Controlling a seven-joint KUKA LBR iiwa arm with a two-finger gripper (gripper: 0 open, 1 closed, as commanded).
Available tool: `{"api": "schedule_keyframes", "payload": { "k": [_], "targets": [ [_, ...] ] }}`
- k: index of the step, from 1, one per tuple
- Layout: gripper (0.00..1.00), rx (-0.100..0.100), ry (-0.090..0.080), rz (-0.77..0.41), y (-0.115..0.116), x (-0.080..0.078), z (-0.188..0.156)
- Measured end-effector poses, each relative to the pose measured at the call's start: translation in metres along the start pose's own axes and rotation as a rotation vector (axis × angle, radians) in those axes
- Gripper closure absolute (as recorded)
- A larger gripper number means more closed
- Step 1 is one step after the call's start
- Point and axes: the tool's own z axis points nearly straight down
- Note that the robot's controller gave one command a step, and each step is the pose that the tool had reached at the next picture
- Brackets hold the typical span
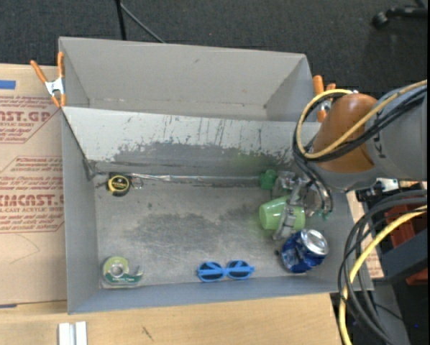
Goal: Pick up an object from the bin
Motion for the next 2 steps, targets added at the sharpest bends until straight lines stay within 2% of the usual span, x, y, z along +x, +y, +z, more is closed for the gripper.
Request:
{"api": "schedule_keyframes", "payload": {
  "k": [2],
  "targets": [
    [0.0,0.002,0.002,-0.004,0.0015,0.0005,0.0005]
  ]
}}
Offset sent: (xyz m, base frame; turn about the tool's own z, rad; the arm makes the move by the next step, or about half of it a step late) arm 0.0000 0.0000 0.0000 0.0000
